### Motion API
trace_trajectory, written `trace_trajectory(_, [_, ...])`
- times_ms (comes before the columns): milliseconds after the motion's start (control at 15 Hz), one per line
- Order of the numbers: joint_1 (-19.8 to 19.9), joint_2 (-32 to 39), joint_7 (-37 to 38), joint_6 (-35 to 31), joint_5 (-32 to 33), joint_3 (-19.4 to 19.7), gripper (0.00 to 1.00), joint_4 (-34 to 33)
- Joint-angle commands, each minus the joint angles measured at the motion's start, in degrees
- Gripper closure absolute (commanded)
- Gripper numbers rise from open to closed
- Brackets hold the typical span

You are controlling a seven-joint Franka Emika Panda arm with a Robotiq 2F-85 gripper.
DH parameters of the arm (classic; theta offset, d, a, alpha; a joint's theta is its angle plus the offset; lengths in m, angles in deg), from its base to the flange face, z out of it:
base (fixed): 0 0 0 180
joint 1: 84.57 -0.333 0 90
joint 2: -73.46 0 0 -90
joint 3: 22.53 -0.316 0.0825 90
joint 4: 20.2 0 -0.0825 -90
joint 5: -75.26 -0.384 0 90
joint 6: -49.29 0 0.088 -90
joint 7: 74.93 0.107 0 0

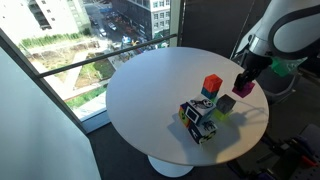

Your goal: Put the pink block on the table

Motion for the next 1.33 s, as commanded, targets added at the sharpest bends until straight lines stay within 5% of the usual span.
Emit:
trace_trajectory(0, [0.29,0.58,0.49,-1.17,0.42,0.11,0.75,-0.19])
trace_trajectory(1267, [2.13,6.90,-1.12,-9.21,-0.05,1.32,0.75,0.97])
